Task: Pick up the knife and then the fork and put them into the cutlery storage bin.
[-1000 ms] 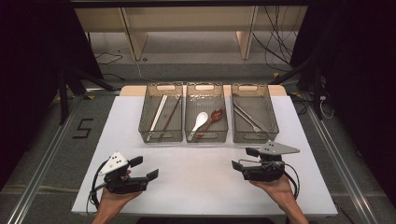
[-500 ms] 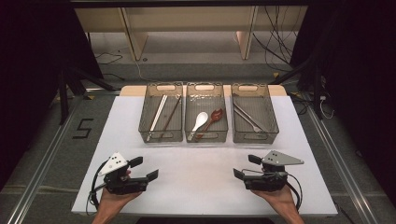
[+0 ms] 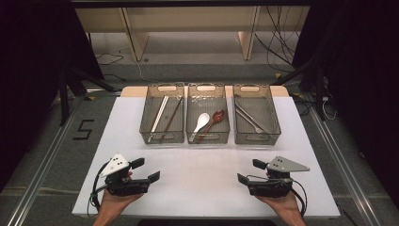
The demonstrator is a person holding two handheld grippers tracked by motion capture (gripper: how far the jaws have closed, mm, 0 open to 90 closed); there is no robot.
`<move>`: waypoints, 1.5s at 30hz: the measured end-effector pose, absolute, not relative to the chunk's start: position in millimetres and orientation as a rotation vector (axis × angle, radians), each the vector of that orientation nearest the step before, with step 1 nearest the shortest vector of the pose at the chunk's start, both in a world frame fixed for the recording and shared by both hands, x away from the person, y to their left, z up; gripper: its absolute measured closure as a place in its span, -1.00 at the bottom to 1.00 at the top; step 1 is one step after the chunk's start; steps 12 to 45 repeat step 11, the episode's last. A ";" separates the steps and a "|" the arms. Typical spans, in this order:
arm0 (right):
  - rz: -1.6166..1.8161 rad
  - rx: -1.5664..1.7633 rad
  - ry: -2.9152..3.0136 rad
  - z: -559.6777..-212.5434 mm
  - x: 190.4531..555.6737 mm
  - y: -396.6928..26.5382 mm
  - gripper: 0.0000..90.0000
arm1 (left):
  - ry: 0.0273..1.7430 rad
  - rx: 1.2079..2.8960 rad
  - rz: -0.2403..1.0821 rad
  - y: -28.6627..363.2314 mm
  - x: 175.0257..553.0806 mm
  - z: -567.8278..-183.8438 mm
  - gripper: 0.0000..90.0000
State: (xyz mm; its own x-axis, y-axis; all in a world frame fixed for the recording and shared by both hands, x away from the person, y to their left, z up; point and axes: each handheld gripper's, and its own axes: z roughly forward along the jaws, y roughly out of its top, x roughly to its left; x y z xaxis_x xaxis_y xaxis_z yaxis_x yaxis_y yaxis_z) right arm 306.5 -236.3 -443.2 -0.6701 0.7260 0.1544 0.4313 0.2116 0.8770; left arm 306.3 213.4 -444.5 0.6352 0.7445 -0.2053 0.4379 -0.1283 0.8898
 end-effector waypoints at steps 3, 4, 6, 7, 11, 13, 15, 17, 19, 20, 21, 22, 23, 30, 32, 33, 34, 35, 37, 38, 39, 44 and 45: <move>1.442 1.089 2.196 -443.1 306.4 -236.0 -0.56 | 0.960 1.765 0.350 213.6 306.1 -444.5 -0.63; 1.441 1.086 2.197 -443.1 306.4 -236.0 -0.56 | 0.959 1.766 0.350 213.8 306.2 -444.5 -0.63; 1.440 1.086 2.198 -443.3 306.5 -235.8 -0.56 | 0.960 1.766 0.353 213.8 306.3 -444.6 -0.63; 1.439 1.086 2.200 -443.3 306.5 -235.8 -0.56 | 0.961 1.764 0.352 213.7 306.3 -444.7 -0.63; 1.439 1.090 2.198 -443.6 306.6 -235.7 -0.56 | 0.961 1.764 0.353 213.4 306.5 -444.9 -0.63; 1.439 1.090 2.198 -443.6 306.6 -235.7 -0.56 | 0.961 1.764 0.353 213.4 306.5 -444.9 -0.63; 1.439 1.090 2.198 -443.6 306.6 -235.7 -0.56 | 0.961 1.764 0.353 213.4 306.5 -444.9 -0.63; 1.439 1.090 2.198 -443.6 306.6 -235.7 -0.56 | 0.961 1.764 0.353 213.4 306.5 -444.9 -0.63; 1.439 1.090 2.198 -443.6 306.6 -235.7 -0.56 | 0.961 1.764 0.353 213.4 306.5 -444.9 -0.63; 1.439 1.090 2.198 -443.6 306.6 -235.7 -0.56 | 0.961 1.764 0.353 213.4 306.5 -444.9 -0.63; 1.439 1.090 2.198 -443.6 306.6 -235.7 -0.56 | 0.961 1.764 0.353 213.4 306.5 -444.9 -0.63; 1.439 1.090 2.198 -443.6 306.6 -235.7 -0.56 | 0.961 1.764 0.353 213.4 306.5 -444.9 -0.63; 1.439 1.090 2.198 -443.6 306.6 -235.7 -0.56 | 0.961 1.764 0.353 213.4 306.5 -444.9 -0.63; 1.439 1.090 2.198 -443.6 306.6 -235.7 -0.56 | 0.961 1.764 0.353 213.4 306.5 -444.9 -0.63; 1.439 1.090 2.198 -443.6 306.6 -235.7 -0.56 | 0.961 1.764 0.353 213.4 306.5 -444.9 -0.63; 1.439 1.090 2.198 -443.6 306.6 -235.7 -0.56 | 0.961 1.764 0.353 213.4 306.5 -444.9 -0.63; 1.439 1.090 2.198 -443.6 306.6 -235.7 -0.56 | 0.961 1.764 0.353 213.4 306.5 -444.9 -0.63; 1.439 1.090 2.198 -443.6 306.6 -235.7 -0.56 | 0.961 1.764 0.353 213.4 306.5 -444.9 -0.63; 1.439 1.090 2.198 -443.6 306.6 -235.7 -0.56 | 0.961 1.764 0.353 213.4 306.5 -444.9 -0.63; 1.439 1.090 2.198 -443.6 306.6 -235.7 -0.56 | 0.961 1.764 0.353 213.4 306.5 -444.9 -0.63; 1.439 1.090 2.198 -443.6 306.6 -235.7 -0.56 | 0.961 1.764 0.353 213.4 306.5 -444.9 -0.63; 1.439 1.090 2.198 -443.6 306.6 -235.7 -0.56 | 0.961 1.764 0.353 213.4 306.5 -444.9 -0.63; 1.439 1.090 2.198 -443.6 306.6 -235.7 -0.56 | 0.961 1.764 0.353 213.4 306.5 -444.9 -0.63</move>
